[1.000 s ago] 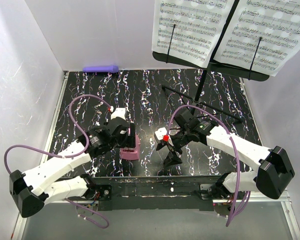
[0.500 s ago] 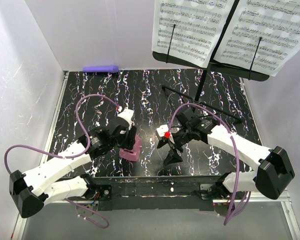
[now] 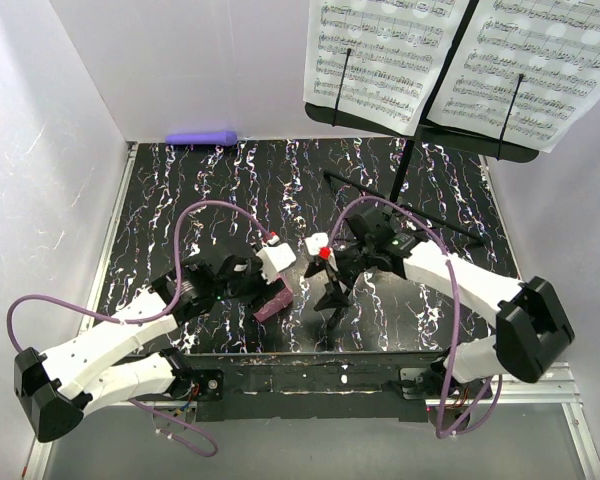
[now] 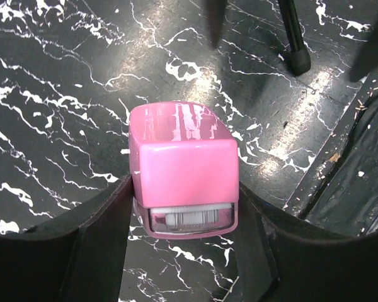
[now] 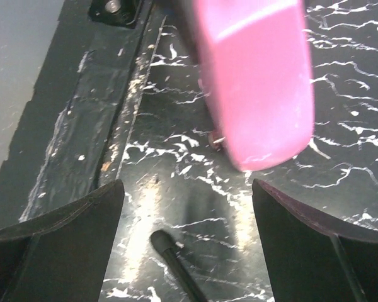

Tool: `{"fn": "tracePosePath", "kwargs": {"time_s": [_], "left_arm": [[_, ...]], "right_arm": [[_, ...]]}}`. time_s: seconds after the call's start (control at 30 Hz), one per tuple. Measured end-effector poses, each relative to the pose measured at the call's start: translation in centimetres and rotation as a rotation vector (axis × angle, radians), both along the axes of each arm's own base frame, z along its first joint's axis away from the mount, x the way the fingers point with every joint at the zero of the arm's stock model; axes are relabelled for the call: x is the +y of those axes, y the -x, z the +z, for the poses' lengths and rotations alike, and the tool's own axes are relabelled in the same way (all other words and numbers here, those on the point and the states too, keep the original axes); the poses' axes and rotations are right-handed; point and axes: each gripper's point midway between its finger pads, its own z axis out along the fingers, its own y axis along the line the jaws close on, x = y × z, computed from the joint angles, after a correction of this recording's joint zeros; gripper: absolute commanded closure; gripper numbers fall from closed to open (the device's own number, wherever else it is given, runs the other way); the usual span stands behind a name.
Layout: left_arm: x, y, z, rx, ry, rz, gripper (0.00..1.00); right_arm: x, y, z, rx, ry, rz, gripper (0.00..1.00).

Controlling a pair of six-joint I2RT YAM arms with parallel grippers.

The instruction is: Set up the instrument practice props

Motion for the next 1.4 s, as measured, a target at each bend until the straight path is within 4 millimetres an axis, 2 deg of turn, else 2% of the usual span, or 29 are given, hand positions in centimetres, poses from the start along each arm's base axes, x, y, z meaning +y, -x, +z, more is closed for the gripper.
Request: {"fn": "tracePosePath", "kwargs": {"time_s": [0.23, 0.53, 0.67, 0.8, 0.93, 1.07, 1.27, 1.4], "left_arm": [[-0.5, 0.1, 0.0, -0.038, 0.024, -0.083, 0.92], [-0.2, 0.1, 0.1, -0.035, 0.069, -0.107, 0.93], [0.0, 0.0, 0.1, -0.033, 0.079, -0.106, 0.93], [0.3, -0.3, 0.1, -0.023, 0.093, -0.096, 0.93], [0.6, -0.6, 0.1, -0.008, 0.111, -0.088, 0.93], [0.7, -0.5, 0.1, 0.007, 0.124, -0.088, 0.93], [1.2, -0.7, 0.1, 0.020, 0.137, -0.054, 0.93], [0.5, 0.0, 0.0, 0.027, 0.173, -0.090, 0.93]], "right_arm": [[3.7, -3.3, 0.7, 0.003, -0.036, -0.020, 0.11], [6.8, -5.4, 2.5, -0.002, -0.073, -0.015, 0.13], [7.0, -4.8, 2.2, 0.021, -0.071, 0.013, 0.12], [6.7, -2.6, 2.0, 0.034, -0.053, 0.099, 0.11], [6.3, -1.4, 2.0, 0.024, -0.043, 0.159, 0.11], [6.8, -1.4, 2.4, 0.037, -0.031, 0.167, 0.13], [8.9, -3.0, 2.2, 0.065, -0.024, 0.159, 0.16], [9.5, -2.2, 1.6, 0.085, -0.015, 0.180, 0.16]]}}
